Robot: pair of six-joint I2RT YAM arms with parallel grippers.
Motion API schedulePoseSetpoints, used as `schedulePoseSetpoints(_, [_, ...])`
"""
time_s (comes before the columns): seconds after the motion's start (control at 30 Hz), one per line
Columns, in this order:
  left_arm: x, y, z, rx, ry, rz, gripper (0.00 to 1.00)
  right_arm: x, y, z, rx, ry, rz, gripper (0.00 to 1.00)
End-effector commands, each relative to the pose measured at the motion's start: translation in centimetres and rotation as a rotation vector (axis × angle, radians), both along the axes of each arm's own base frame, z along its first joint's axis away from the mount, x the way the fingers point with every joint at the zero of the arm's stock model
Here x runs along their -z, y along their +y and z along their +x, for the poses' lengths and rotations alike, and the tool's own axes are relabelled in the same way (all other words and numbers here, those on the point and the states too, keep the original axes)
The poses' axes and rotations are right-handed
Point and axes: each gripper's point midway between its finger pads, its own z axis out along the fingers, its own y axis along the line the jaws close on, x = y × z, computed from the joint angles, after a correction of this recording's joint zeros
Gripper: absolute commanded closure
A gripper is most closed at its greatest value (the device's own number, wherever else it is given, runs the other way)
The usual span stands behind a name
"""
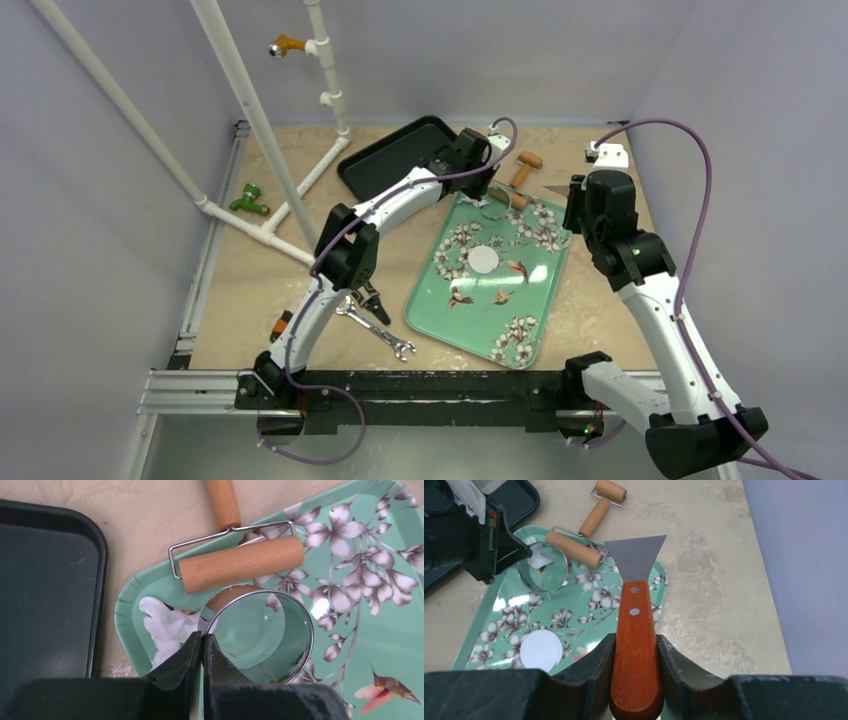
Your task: Roll out the dumpling wrappers from the dough
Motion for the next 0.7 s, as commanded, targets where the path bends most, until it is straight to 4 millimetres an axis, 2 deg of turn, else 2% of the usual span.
schedulePoseSetpoints(0.0, [-3.2,-1.2,2.5,-0.045,-0.079,-0.094,1.00,-2.9,-0.2,0.1,0.013,-0.079,0.024,1.00])
schedulePoseSetpoints(0.03, [-3.3,-1.3,2.6,-0.045,-0.079,-0.099,1.00,-3.0,-0.1,0.1,0.007,-0.077,0.023,1.00])
schedulePoseSetpoints(0.2, [-3.7,-1.0,2.2,-0.045,-0.057,-0.121,0.55,-3.3,0.6,0.4,-0.038,-0.076,0.028,1.00])
schedulePoseSetpoints(0.27, [-4.3,-0.9,1.5,-0.024,-0.017,-0.144,0.48,-3.6,1.6,0.5,-0.097,-0.095,0.047,1.00])
schedulePoseSetpoints(0.33, [-6.1,-0.6,0.3,0.004,0.044,-0.195,0.43,-4.0,3.0,0.6,-0.176,-0.105,0.070,1.00])
schedulePoseSetpoints(0.4, [-9.2,-0.4,-1.3,0.075,0.088,-0.276,0.40,-4.6,3.9,0.6,-0.232,-0.110,0.081,1.00])
schedulePoseSetpoints(0.53, [-16.0,1.3,-4.5,0.299,-0.019,-0.364,0.38,-5.7,5.8,0.1,-0.357,-0.124,0.100,1.00])
schedulePoseSetpoints(0.57, [-17.4,2.0,-5.3,0.351,-0.069,-0.358,0.41,-5.9,6.2,0.0,-0.383,-0.125,0.108,1.00])
schedulePoseSetpoints(0.6, [-18.2,2.9,-5.7,0.381,-0.126,-0.331,0.48,-6.0,6.6,-0.1,-0.404,-0.126,0.113,1.00])
schedulePoseSetpoints(0.63, [-20.2,3.9,-6.3,0.389,-0.202,-0.314,0.52,-6.1,6.7,-0.1,-0.419,-0.131,0.105,1.00])
schedulePoseSetpoints(0.67, [-21.3,4.6,-6.9,0.419,-0.284,-0.299,0.52,-6.3,7.1,-0.1,-0.444,-0.138,0.109,1.00])
